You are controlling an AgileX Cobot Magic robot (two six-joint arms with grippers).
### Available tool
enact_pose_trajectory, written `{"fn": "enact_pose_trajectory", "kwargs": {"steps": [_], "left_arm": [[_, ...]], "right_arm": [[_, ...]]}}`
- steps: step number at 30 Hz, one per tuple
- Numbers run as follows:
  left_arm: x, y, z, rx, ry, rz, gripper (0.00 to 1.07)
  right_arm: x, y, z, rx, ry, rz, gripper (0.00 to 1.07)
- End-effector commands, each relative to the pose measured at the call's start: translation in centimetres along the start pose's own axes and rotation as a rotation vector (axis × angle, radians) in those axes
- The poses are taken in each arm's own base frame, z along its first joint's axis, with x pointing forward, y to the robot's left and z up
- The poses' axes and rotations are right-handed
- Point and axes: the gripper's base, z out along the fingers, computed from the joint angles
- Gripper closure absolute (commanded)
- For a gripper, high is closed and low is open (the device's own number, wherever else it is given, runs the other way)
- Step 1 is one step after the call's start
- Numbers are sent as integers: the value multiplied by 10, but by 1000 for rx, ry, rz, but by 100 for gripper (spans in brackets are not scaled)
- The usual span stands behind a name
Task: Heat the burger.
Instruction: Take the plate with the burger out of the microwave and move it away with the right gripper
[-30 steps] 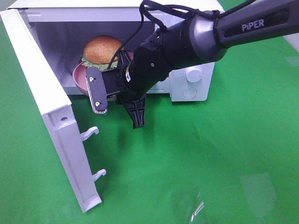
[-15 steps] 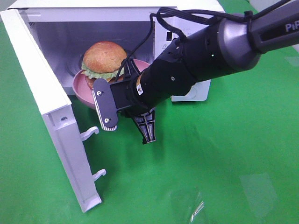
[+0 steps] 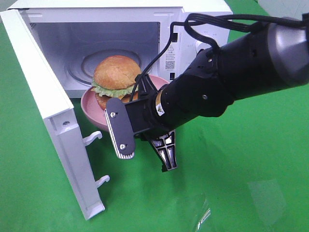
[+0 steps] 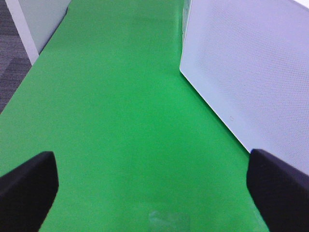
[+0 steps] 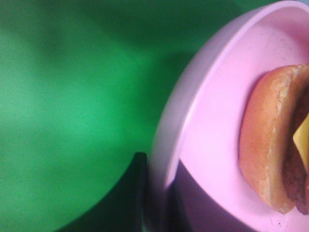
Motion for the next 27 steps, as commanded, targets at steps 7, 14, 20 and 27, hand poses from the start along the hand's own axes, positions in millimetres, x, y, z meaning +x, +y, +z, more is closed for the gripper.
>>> {"fn": "enact_pose_trajectory", "kwargs": {"steps": [7, 14, 20, 27], "left_arm": [[-1, 0, -1, -1, -17, -6, 9], [-1, 0, -1, -1, -17, -6, 9], [-1, 0, -1, -1, -17, -6, 9], [-1, 0, -1, -1, -17, -6, 9]], "right_arm": [[-2, 2, -35, 94, -60, -6, 107], [6, 18, -59, 100, -64, 2, 107], [14, 34, -87, 118, -69, 3, 107], [21, 50, -109, 122, -62, 14, 107]]}}
